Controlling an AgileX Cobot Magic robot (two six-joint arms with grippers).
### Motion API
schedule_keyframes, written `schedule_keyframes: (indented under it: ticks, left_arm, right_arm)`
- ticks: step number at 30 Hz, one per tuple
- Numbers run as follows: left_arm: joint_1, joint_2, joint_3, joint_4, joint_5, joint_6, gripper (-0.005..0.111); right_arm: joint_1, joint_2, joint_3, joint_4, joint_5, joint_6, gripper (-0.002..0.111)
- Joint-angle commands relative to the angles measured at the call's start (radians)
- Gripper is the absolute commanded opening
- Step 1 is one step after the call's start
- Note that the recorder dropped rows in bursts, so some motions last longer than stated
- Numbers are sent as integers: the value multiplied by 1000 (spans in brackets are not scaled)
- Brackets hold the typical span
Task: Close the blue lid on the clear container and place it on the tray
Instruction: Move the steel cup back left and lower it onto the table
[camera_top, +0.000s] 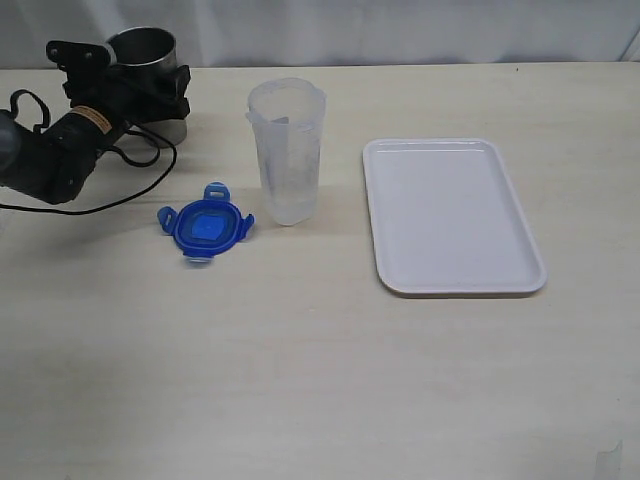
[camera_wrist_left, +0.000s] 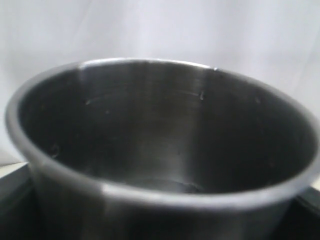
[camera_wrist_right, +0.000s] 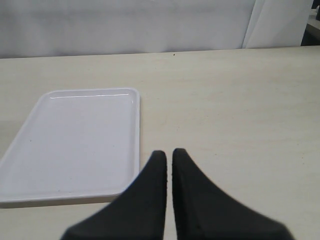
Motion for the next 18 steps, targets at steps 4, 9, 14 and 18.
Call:
schedule_keyframes:
  ticks: [4, 9, 14, 18]
  left_arm:
    - [-8, -12, -11, -11, -34, -4, 6]
    - [-8, -12, -11, -11, -32, -5, 39]
    - [-8, -12, -11, -13, -32, -11, 87]
    - [-8, -12, -11, -13, -32, -40, 90]
  right_arm:
    - [-4, -5, 2, -1, -11, 1, 4]
    - [-4, -5, 2, -1, -11, 1, 4]
    - [-4, -5, 2, -1, -11, 1, 4]
    - [-4, -5, 2, -1, -11, 1, 4]
